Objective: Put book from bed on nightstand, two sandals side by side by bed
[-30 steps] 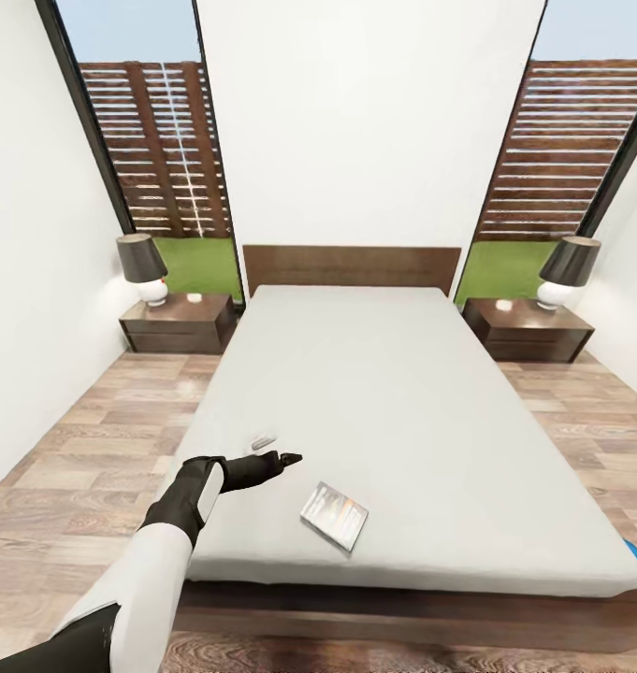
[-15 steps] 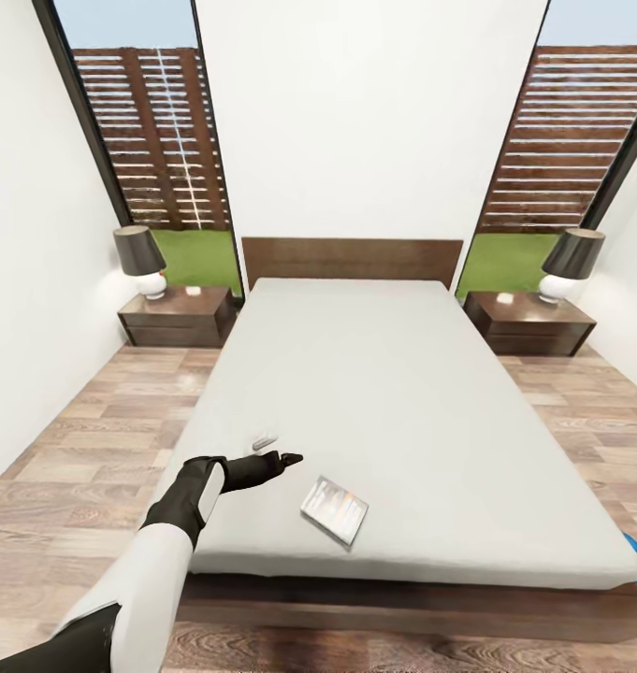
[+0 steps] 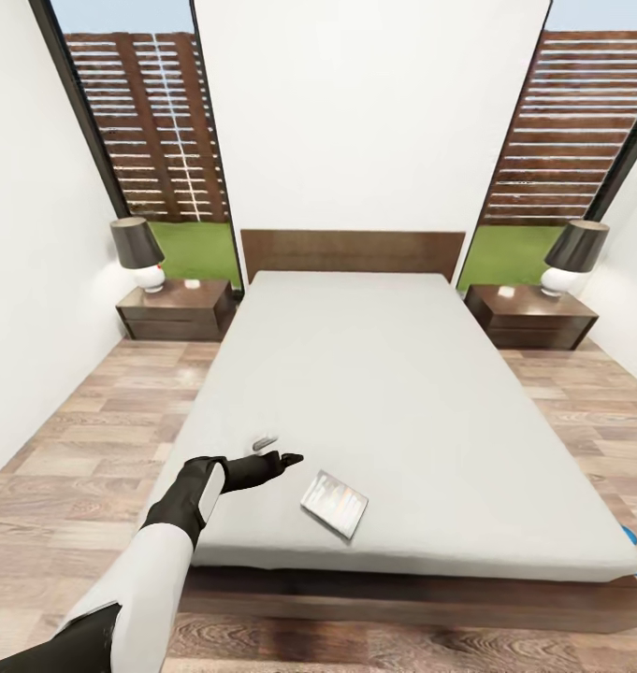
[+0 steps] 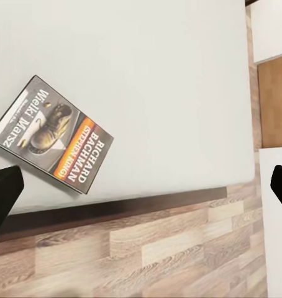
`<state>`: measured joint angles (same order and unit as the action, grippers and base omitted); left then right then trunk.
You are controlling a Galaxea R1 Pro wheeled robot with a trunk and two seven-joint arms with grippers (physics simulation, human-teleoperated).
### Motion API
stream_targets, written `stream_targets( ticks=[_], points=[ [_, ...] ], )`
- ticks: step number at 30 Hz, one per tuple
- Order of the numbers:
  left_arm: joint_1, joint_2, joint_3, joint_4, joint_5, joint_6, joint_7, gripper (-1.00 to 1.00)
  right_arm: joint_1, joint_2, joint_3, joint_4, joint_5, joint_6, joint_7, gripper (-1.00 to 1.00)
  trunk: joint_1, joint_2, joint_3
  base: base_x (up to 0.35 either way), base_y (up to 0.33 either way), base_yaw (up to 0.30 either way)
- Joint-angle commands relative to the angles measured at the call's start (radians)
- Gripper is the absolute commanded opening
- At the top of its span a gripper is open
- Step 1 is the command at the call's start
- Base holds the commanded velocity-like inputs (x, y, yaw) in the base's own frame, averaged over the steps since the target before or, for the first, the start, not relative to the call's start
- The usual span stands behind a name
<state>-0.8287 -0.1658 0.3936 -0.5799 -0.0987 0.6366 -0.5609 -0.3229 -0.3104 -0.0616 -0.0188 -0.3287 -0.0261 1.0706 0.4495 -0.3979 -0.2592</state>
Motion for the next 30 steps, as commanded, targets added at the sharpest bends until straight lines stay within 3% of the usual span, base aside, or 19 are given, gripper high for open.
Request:
stream_targets(
  ticks=[1,30],
  points=[
    [-0.001,-0.002,0.008,-0.001,-0.01,0.006,-0.008,1.0,-0.001,0.0,-0.006,0.001,0.006,-0.005,0.003,1.0,0.001,-0.002,-0.004,0.0,0.0,0.0],
    [-0.001,-0.002,0.008,-0.002,-0.01,0.006,-0.008,1.0,-0.001,0.0,-0.006,0.002,0.007,-0.012,0.002,1.0,0.001,-0.002,-0.049,0.0,0.0,0.0]
  ],
)
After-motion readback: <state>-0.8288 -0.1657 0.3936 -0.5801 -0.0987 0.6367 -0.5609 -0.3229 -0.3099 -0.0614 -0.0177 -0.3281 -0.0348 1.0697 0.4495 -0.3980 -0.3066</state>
